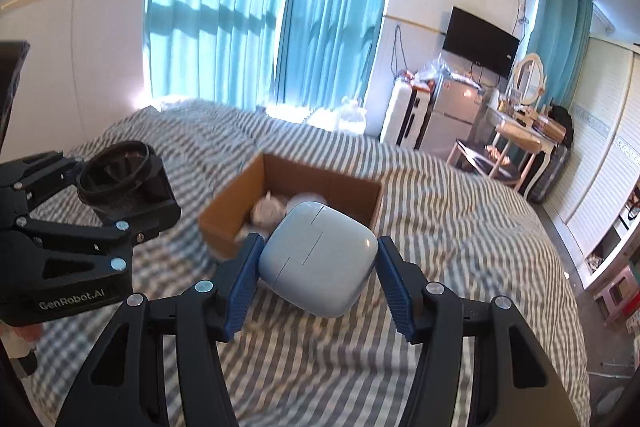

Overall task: Organize objects
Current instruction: 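Carry the black ring with the left tool while the right tool carries the earbud case over the box, then open the left tool to drop the ring in the box while the right tool releases the earbud case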

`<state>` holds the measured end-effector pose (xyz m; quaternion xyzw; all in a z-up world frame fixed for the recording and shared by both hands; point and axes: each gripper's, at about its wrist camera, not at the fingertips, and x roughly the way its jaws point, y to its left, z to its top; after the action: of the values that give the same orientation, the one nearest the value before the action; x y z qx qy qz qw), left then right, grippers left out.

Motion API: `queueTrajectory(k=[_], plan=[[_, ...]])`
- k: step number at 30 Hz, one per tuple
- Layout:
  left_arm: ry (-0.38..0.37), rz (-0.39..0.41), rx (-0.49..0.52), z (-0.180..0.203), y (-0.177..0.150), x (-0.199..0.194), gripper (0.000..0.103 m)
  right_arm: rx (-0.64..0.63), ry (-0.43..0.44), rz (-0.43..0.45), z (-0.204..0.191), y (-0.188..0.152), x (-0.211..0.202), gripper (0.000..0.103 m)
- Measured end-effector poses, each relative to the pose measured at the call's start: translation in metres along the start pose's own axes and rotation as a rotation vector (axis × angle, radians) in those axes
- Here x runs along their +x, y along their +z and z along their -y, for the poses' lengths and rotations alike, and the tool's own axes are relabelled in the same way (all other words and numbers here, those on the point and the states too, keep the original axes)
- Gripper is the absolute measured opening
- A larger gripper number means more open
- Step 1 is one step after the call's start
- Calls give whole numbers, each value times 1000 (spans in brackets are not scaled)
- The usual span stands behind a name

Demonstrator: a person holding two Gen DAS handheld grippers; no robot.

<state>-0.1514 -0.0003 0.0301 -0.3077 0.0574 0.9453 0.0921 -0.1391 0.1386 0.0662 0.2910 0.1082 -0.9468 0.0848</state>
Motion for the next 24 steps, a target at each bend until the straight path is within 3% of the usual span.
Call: queueTrajectory(k=[6,11,20,24], plan=[[48,20,-7,-11,36,37,68,46,6,26,27,41,34,57],[63,17,-19,-18,58,87,68,62,9,-11,45,60,81,57],[24,-110,49,-12,47,182,68,76,21,-165,68,59,199,57],[3,-164,70,-10,38,213,68,67,38,-211,70,51,233,57]])
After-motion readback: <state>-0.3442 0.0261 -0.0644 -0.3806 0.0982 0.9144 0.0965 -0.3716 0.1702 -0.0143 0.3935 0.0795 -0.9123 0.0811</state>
